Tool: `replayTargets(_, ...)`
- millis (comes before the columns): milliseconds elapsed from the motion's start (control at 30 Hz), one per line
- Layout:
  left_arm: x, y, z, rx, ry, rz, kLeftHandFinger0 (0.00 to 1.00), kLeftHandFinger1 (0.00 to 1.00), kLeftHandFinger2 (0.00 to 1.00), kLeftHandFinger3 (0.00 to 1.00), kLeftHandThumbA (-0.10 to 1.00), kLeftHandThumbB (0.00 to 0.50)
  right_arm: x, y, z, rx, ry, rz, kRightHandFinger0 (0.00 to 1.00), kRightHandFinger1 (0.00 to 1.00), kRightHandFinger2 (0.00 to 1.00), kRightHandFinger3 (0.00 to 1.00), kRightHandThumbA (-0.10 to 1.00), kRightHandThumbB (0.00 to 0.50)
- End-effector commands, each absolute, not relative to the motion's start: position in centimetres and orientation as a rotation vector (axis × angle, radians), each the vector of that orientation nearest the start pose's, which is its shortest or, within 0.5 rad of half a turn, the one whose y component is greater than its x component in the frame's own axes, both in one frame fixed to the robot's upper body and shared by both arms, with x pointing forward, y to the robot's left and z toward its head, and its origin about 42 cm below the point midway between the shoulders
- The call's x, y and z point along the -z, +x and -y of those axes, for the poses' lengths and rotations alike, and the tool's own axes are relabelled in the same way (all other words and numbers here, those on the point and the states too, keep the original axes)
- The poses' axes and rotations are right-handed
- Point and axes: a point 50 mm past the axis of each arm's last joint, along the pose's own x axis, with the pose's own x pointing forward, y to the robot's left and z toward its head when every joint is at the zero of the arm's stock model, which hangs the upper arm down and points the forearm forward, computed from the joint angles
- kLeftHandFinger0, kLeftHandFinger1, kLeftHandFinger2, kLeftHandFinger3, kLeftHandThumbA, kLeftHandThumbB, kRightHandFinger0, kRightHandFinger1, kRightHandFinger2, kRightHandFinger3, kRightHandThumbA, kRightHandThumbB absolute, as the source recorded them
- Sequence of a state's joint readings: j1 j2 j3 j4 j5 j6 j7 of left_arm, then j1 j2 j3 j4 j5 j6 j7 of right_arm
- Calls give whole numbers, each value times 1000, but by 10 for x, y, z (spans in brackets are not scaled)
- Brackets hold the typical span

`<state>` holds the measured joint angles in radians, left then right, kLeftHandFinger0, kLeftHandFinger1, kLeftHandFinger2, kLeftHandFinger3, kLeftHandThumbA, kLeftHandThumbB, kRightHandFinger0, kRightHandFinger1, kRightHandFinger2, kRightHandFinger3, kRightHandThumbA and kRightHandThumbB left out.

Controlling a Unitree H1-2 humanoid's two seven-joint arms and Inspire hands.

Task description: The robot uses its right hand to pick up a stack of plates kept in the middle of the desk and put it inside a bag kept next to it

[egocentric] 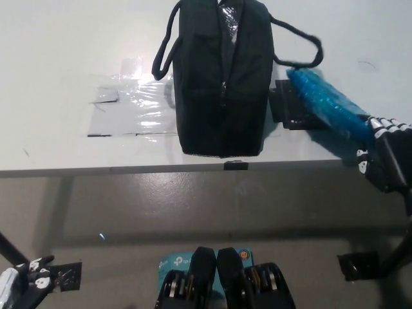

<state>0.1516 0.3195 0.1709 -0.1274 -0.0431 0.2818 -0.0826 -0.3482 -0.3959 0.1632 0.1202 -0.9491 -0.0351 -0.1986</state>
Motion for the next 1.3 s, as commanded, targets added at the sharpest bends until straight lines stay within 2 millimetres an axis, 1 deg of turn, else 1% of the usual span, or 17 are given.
replayTargets(0,-114,229,-366,-96,315,-237,640,686,799,814,65,0,-215,384,297,184,-442,217,0,0,258,38,-100,257)
replayTargets(33,-114,229,-366,-99,316,-240,640,686,794,809,80,3,-218,384,300,207,-304,191,0,0,252,100,-100,219)
replayTargets(67,-113,229,-366,-105,317,-243,636,681,785,800,95,4,-222,384,303,227,-121,159,0,0,242,143,-100,209)
replayTargets(167,-112,226,-366,-109,313,-251,642,683,777,803,95,0,-230,382,304,238,7,167,0,0,331,254,-100,161)
replayTargets(200,-111,227,-367,-110,319,-252,645,681,767,798,77,0,-234,383,304,242,43,168,0,0,338,276,-100,164)
replayTargets(333,-113,228,-367,-110,318,-254,660,697,775,811,44,0,-252,384,301,263,183,176,0,0,212,176,-100,176)
replayTargets(367,-112,228,-367,-115,322,-262,666,708,787,812,10,0,-265,386,298,248,224,209,0,0,193,177,-100,151)
replayTargets(400,-113,228,-366,-115,322,-263,673,712,789,807,-3,0,-268,387,297,243,248,215,0,0,197,184,-100,151)
replayTargets(467,-114,229,-365,-113,323,-260,679,715,794,807,-7,0,-277,390,296,226,250,235,0,0,198,171,-100,133)
replayTargets(500,-114,229,-366,-113,329,-258,677,705,793,814,9,0,-294,394,291,205,250,267,0,0,195,185,-100,178)
replayTargets(567,-113,228,-366,-112,330,-260,676,703,790,815,10,0,-303,396,288,195,265,293,0,0,168,167,-100,198)
replayTargets(667,-112,228,-367,-108,330,-257,671,695,787,816,-9,0,-323,402,279,154,263,342,0,0,142,145,-100,195)
replayTargets(733,-113,231,-367,-107,332,-257,677,699,795,812,17,0,-336,408,273,147,283,368,0,0,128,118,-100,226)
replayTargets(800,-114,231,-367,-106,335,-259,666,692,799,815,26,0,-356,416,261,108,249,407,0,0,136,101,-100,226)
replayTargets(933,-114,232,-366,-107,335,-256,658,685,782,798,35,0,-376,423,248,59,230,443,0,0,143,42,-100,264)
replayTargets(1067,-113,231,-365,-105,344,-257,662,686,783,803,-15,0,-401,433,225,-1,186,480,0,0,119,4,-100,255)
replayTargets(1267,-113,230,-364,-100,354,-258,658,686,794,812,34,0,-429,437,203,-51,146,533,0,0,146,0,-100,211)
